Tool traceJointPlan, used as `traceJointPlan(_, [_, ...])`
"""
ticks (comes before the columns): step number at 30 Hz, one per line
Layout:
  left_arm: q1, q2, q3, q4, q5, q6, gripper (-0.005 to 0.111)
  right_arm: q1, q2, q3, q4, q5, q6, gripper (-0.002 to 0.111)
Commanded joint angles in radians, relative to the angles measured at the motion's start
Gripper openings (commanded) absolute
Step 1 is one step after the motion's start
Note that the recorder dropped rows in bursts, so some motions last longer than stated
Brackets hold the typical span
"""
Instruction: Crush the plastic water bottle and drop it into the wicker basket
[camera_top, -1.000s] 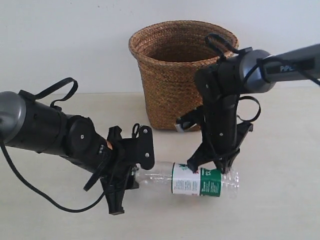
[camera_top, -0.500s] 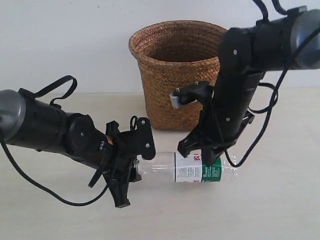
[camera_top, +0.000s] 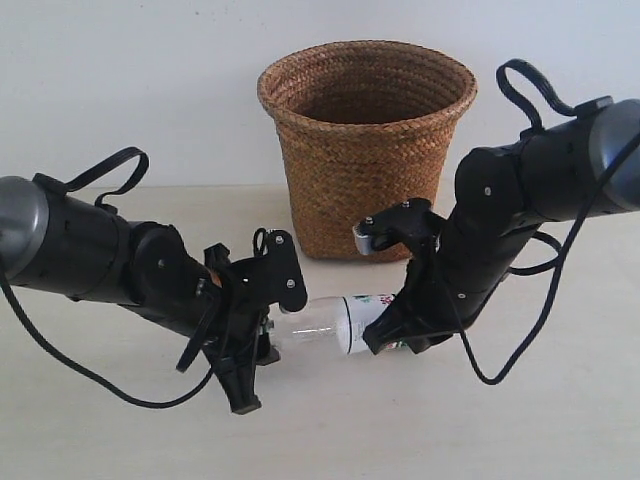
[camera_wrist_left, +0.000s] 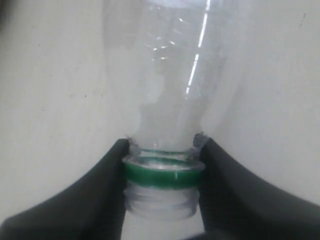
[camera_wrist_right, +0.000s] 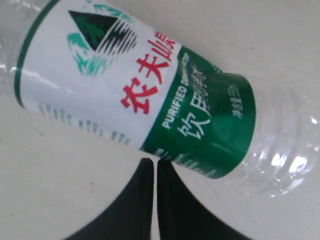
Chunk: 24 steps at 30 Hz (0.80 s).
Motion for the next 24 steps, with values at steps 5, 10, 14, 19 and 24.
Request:
traceJointPlan(5, [-0.005, 0.03, -0.003, 0.006, 0.071, 0.071, 0.004, -0.002, -0.014, -0.059, -0.007, -0.028, -0.004, 0.0])
traceJointPlan(10, [-0.005, 0.039, -0.019, 0.006, 0.085, 0.076, 0.004, -0.002, -0.014, -0.088, -0.011, -0.026, -0.007, 0.0])
traceJointPlan(14, [-0.005, 0.039, -0.019, 0.006, 0.085, 0.076, 0.004, -0.002, 0.001, -0.088, -0.015, -0.034, -0.007, 0.0])
traceJointPlan(19, [-0.005, 0.039, -0.019, 0.006, 0.085, 0.076, 0.004, -0.002, 0.064, -0.086, -0.04, -0.026, -0.007, 0.0])
traceJointPlan(24, [-0.005, 0.039, -0.019, 0.013, 0.085, 0.076, 0.004, -0.002, 0.114, -0.086, -0.083, -0.042, 0.002, 0.0])
